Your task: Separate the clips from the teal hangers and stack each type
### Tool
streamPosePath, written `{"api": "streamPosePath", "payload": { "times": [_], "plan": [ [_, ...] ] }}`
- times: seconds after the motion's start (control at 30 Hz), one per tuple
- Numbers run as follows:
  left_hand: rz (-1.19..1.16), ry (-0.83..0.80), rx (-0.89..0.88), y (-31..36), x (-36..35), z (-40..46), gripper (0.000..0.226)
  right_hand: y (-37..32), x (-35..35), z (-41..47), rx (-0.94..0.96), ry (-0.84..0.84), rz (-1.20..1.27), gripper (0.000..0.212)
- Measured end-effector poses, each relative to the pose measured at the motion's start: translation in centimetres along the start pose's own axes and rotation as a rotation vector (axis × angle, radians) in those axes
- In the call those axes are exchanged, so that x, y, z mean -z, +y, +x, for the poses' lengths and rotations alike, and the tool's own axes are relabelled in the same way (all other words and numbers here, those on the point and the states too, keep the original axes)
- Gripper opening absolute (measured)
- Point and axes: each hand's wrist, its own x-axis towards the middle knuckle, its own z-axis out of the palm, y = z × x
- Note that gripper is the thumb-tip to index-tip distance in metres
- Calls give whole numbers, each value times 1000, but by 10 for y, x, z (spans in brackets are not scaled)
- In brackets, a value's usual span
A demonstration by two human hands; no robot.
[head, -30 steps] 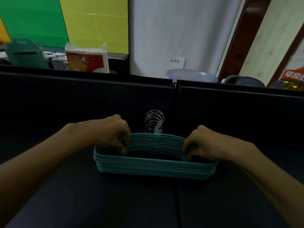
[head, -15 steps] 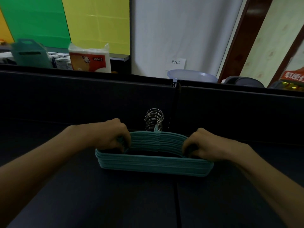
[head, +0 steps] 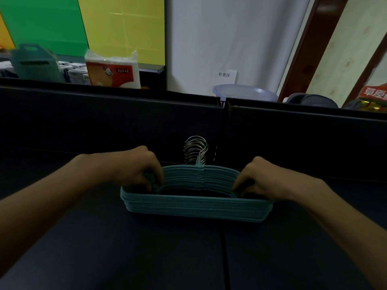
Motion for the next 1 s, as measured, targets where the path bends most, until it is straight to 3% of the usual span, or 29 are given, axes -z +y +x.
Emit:
{"api": "streamPosePath", "payload": {
  "times": [0.23,0.5,0.83,1.0],
  "plan": [
    [-13,-5,4,1,-1,5,17,-1,0,0,40,27,-32,23],
    [36,-77,27,0,-13,5,36,-3,-7,10,-13,-98,-92,35],
    [56,-92,48,4,-11,12,25,-8,-5,15,-3,-80,-96,18],
    [51,-82,29,4,-13,14,23,-8,-6,12,-34,-81,-60,19]
  ]
}}
